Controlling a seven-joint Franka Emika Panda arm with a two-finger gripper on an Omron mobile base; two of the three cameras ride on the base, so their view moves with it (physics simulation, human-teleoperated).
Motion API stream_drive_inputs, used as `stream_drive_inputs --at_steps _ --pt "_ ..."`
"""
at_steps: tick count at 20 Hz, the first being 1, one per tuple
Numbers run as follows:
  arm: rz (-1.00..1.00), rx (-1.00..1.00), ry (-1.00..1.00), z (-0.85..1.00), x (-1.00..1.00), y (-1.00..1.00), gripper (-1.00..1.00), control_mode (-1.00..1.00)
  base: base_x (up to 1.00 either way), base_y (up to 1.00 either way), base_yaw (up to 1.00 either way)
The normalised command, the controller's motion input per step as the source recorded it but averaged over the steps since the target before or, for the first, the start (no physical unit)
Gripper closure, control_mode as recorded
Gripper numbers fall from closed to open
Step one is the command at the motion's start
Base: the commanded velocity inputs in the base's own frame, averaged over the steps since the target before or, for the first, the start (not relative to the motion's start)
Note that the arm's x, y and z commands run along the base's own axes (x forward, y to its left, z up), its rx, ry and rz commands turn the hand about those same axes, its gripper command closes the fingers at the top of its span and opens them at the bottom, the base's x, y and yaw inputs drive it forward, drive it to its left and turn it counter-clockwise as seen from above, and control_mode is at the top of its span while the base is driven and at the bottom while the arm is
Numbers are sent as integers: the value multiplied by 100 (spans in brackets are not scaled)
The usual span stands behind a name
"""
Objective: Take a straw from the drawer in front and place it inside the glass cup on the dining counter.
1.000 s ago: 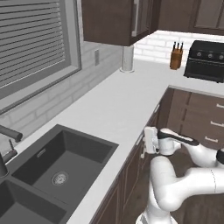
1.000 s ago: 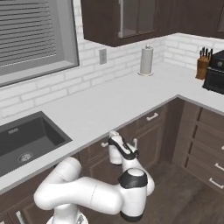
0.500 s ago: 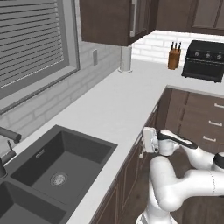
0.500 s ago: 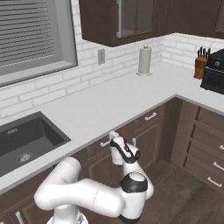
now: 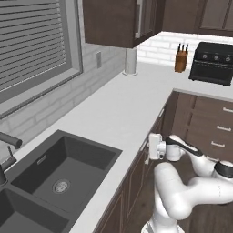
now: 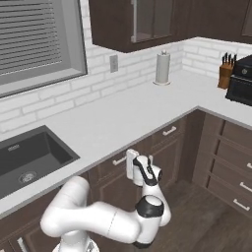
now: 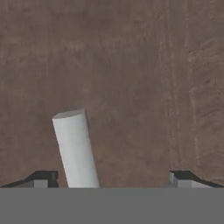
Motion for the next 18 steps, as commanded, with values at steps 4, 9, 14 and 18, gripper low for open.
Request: stream_drive_inputs --at_steps 4,9,14,18 --pt "0 4 5 -15 62 7 -100 -100 0 0 0" --pt "4 0 2 -64 28 13 -100 -100 0 0 0" --pt "3 0 -1 -53 0 57 100 -100 0 0 0" --pt "0 0 -1 -40 0 70 100 -100 0 0 0"
